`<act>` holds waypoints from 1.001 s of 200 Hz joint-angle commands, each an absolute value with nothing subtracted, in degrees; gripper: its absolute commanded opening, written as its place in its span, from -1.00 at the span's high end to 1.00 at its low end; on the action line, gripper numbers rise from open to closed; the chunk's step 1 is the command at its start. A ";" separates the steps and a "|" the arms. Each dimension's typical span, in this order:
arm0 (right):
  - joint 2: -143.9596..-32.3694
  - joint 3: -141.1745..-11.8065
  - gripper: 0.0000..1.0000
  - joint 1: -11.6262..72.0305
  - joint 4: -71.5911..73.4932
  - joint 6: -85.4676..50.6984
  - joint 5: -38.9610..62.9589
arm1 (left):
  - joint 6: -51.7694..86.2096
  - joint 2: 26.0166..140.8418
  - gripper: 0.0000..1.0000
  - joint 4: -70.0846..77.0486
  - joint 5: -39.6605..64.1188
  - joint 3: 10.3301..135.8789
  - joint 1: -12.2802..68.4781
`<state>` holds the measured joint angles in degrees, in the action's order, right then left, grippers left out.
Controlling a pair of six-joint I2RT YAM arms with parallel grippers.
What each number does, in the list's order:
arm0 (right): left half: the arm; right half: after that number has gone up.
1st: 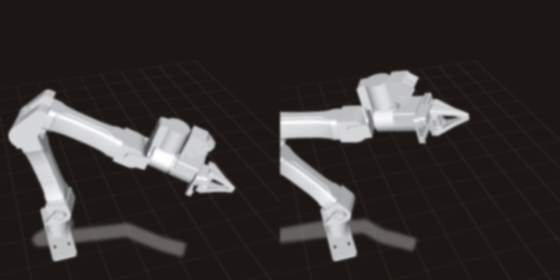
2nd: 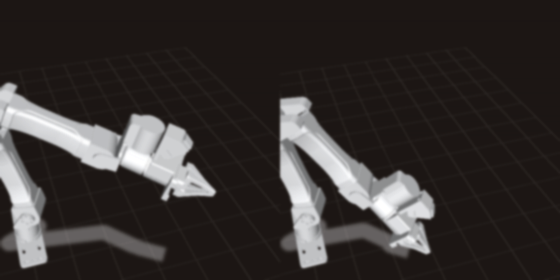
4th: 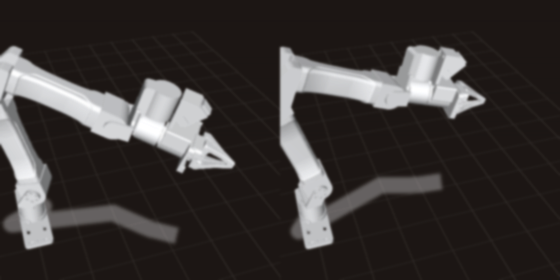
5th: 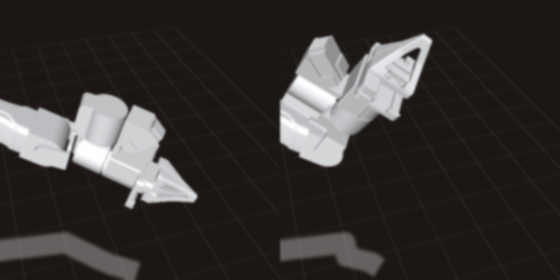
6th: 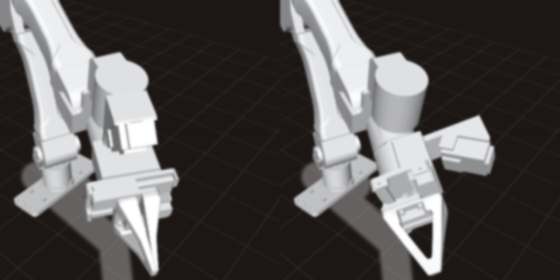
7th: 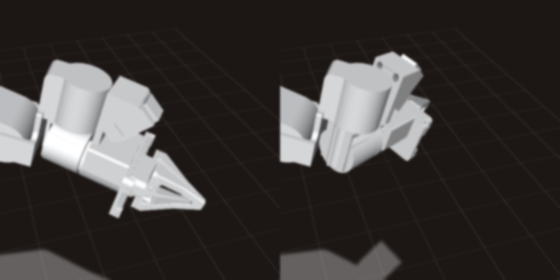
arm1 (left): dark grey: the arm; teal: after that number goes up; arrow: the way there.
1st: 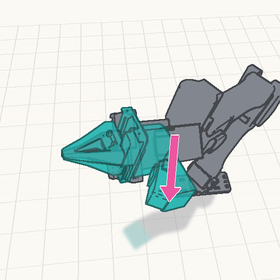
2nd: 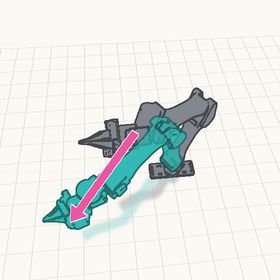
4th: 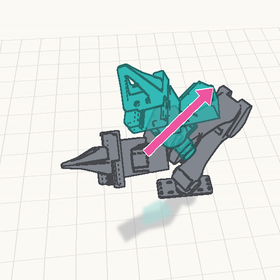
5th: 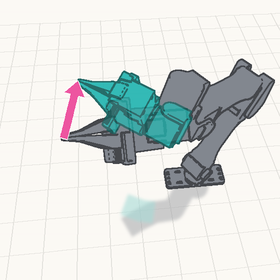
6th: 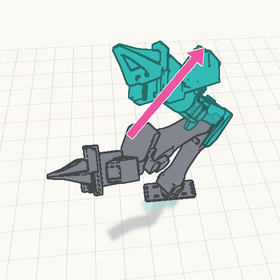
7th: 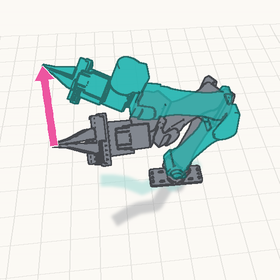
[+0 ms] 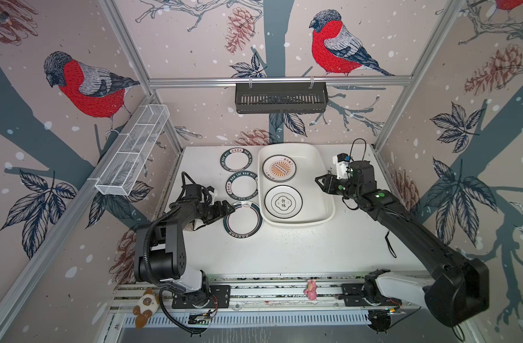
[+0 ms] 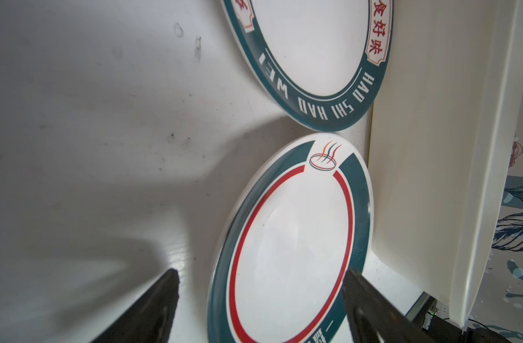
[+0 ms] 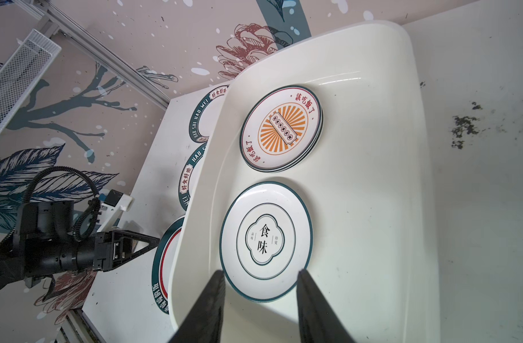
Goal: Place the plates into the plastic bin on the countertop
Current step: Pick up the plate from the center of the table.
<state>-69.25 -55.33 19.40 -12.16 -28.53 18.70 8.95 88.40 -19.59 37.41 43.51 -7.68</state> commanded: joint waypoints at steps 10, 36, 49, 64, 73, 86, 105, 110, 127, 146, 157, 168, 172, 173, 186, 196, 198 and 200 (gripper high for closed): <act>-68.22 -54.08 0.17 18.74 -10.33 -28.92 18.57 | 8.42 89.43 -0.61 -17.90 39.90 43.15 -7.80; -68.44 -53.72 0.17 18.15 -9.80 -29.09 19.06 | 8.35 89.38 -0.47 -17.70 39.52 42.82 -7.77; -68.69 -53.76 0.17 18.02 -9.52 -29.10 19.29 | 8.35 89.47 -0.38 -17.42 39.76 42.50 -7.80; -69.05 -53.72 0.18 17.91 -9.18 -29.26 19.51 | 8.44 89.91 -0.24 -17.14 39.73 42.27 -7.81; -69.22 -53.66 0.18 17.90 -8.90 -29.37 19.68 | 8.44 90.08 -0.24 -16.82 39.66 41.81 -7.84; -69.34 -53.38 0.18 17.72 -8.62 -29.46 19.77 | 8.61 90.09 -0.24 -16.24 39.24 41.04 -7.96; -69.38 -53.11 0.18 17.64 -8.47 -29.53 19.95 | 8.70 90.44 -0.24 -16.06 39.21 40.79 -8.21; -69.34 -53.02 0.18 17.54 -8.59 -29.53 19.95 | 8.78 90.57 -0.24 -16.03 39.28 40.90 -8.25; -69.25 -52.83 0.18 17.38 -8.55 -29.49 19.95 | 8.75 91.03 -0.17 -15.93 39.70 40.85 -8.44; -69.22 -52.47 0.18 17.12 -8.38 -29.53 20.12 | 8.79 91.90 -0.05 -15.77 40.28 40.90 -8.70; -69.16 -52.31 0.19 17.01 -8.24 -29.55 20.21 | 8.79 92.27 -0.03 -15.80 40.42 40.94 -8.79; -69.12 -52.11 0.19 16.96 -8.09 -29.65 20.28 | 8.79 92.46 -0.02 -15.78 40.37 40.85 -8.88; -69.16 -52.02 0.19 16.94 -8.08 -29.68 20.30 | 8.79 92.53 -0.01 -15.75 40.33 40.75 -8.88; -69.12 -52.03 0.19 16.95 -8.08 -29.69 20.30 | 8.83 92.54 -0.01 -15.70 40.34 40.72 -8.88; -69.08 -51.83 0.19 16.85 -7.95 -29.73 20.30 | 8.79 92.48 0.09 -15.44 40.21 40.45 -9.05; -69.06 -51.57 0.19 16.74 -7.79 -29.79 20.26 | 8.87 92.39 0.12 -15.30 40.19 40.29 -9.14; -69.08 -51.52 0.19 16.75 -7.68 -29.79 20.34 | 8.88 92.36 0.15 -15.27 40.17 40.26 -9.21; -69.08 -51.53 0.19 16.73 -7.66 -29.79 20.31 | 8.90 92.37 0.17 -15.29 40.10 40.21 -9.22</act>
